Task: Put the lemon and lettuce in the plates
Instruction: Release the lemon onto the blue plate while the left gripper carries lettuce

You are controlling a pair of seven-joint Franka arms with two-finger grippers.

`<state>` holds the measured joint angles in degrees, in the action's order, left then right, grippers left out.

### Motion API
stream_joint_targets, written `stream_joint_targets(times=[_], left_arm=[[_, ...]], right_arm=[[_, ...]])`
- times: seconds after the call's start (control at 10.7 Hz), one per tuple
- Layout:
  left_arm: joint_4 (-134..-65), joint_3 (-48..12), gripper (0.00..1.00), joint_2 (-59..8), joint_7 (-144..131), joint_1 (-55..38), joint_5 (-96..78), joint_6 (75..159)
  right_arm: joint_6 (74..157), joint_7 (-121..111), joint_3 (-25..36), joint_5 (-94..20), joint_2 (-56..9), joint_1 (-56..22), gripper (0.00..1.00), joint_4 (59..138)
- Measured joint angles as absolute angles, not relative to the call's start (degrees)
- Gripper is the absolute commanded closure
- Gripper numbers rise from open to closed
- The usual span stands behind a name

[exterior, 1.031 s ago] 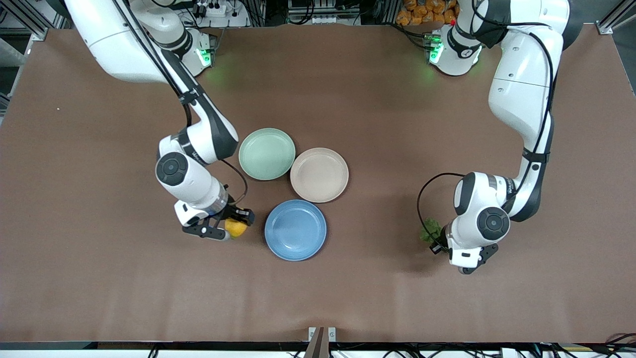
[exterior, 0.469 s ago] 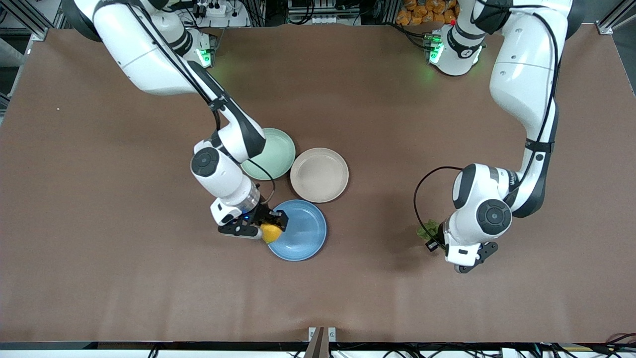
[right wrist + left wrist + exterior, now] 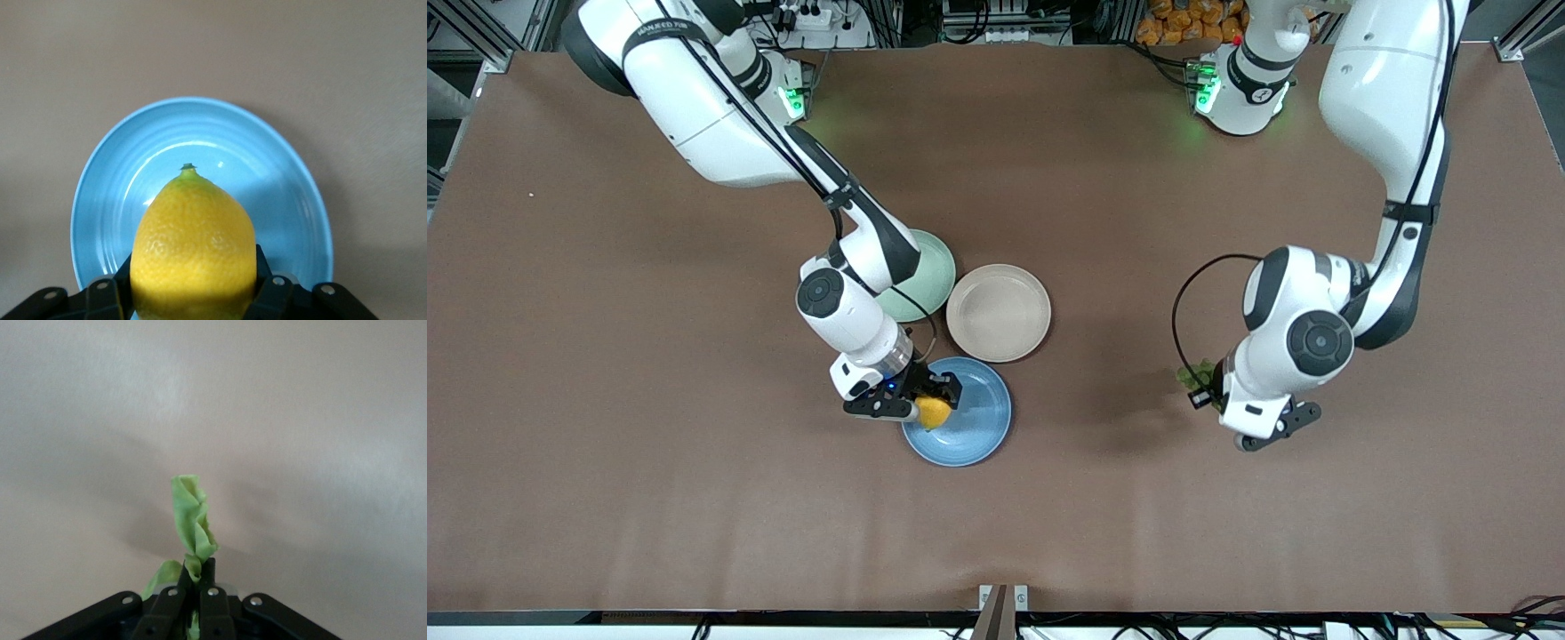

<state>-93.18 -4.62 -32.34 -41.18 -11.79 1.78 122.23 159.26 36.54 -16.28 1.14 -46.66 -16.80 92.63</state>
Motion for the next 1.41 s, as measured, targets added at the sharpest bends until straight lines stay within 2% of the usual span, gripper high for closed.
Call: stream_joint_targets(times=[0.09, 0.19, 0.28, 0.38, 0.47, 0.84, 1.12, 1.22, 1.31, 1.41], left_arm=[[-94.87, -5.67, 1.0, -30.59, -41.16, -11.77, 1.78, 122.23], [-95.87, -7.08, 1.0, -29.3, -41.27, -11.84, 1.78, 122.1], [-96.34, -8.6, 1.0, -28.46, -42.24, -11.94, 1.77, 121.78], [-96.42, -10.5, 1.0, -28.06, -44.25, -12.01, 1.77, 121.67], [-96.36, -12.92, 1.0, -27.86, -47.12, -12.11, 1.77, 121.68], [-95.66, -20.25, 1.0, -28.06, -58.84, -14.56, 1.74, 123.24], [-94.97, -20.65, 1.0, -31.25, -64.21, -21.54, 1.73, 127.47], [-94.27, -20.64, 1.0, -33.0, -64.82, -23.47, 1.73, 128.79], [-93.21, -20.62, 0.75, -34.77, -64.93, -24.67, 1.73, 129.73], [-91.86, -20.62, 0.01, -36.27, -64.93, -25.27, 1.73, 130.28]], right_arm=[[159.26, 36.54, -16.38, 1.14, -46.96, -17.28, 0.89, 92.58], [159.26, 36.54, -16.39, 1.14, -47.21, -17.84, 0.82, 92.56], [159.28, 36.63, -16.4, 1.14, -47.42, -18.33, 0.66, 92.56], [159.4, 36.76, -16.4, 1.14, -47.67, -18.65, 0.27, 92.55], [159.61, 36.8, -16.39, 1.2, -47.98, -18.73, 0.0, 92.52], [160.13, 36.8, -16.28, 1.23, -48.3, -18.57, 0.0, 91.66], [159.32, 38.0, -16.66, 1.17, -47.94, -17.99, 0.0, 89.62], [156.68, 38.37, -17.39, 1.17, -47.33, -17.24, 0.0, 88.92], [152.49, 38.48, -17.95, 1.18, -46.25, -16.25, 0.0, 88.0], [146.19, 38.46, -18.29, 1.25, -44.21, -14.72, 0.0, 87.1]])
